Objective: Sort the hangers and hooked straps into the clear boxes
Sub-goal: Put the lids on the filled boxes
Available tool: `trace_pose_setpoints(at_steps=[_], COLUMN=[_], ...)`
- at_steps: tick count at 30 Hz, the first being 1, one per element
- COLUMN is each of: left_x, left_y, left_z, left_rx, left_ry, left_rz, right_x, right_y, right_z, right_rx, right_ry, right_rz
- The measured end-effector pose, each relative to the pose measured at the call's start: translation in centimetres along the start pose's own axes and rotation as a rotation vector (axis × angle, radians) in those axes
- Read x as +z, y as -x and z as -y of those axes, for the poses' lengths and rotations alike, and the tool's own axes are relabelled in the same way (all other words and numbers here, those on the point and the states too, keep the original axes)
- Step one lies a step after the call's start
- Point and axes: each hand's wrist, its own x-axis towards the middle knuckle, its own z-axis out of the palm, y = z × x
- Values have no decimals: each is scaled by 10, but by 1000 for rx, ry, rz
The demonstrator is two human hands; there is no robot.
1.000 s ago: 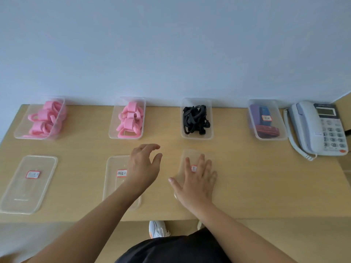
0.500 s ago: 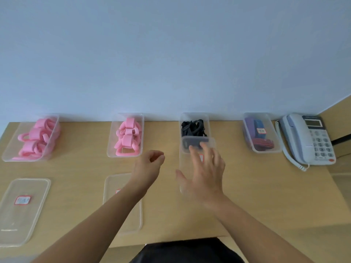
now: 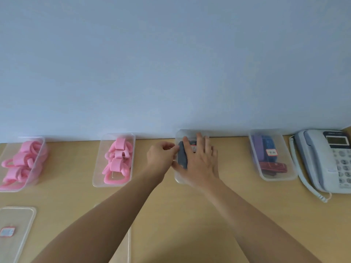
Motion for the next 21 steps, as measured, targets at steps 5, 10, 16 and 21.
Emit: trace_pose_setpoints(at_steps=[5, 10, 16, 21], left_x=[3, 7, -4, 1], left_y=[-12, -13, -4, -2], left_z=[2, -2, 7, 2], left_rx=[-24, 43, -78, -27], left_ry=[-26, -202, -137, -85], left_rz=[-21, -48, 74, 34], right_x=[13, 16, 20, 19], right_y=[1, 6, 33, 35], right_z=[1, -1, 3, 4], right_rx=[-3, -20, -34, -33], right_ry=[-65, -81, -61, -24], right_rz=[-7, 27, 2, 34])
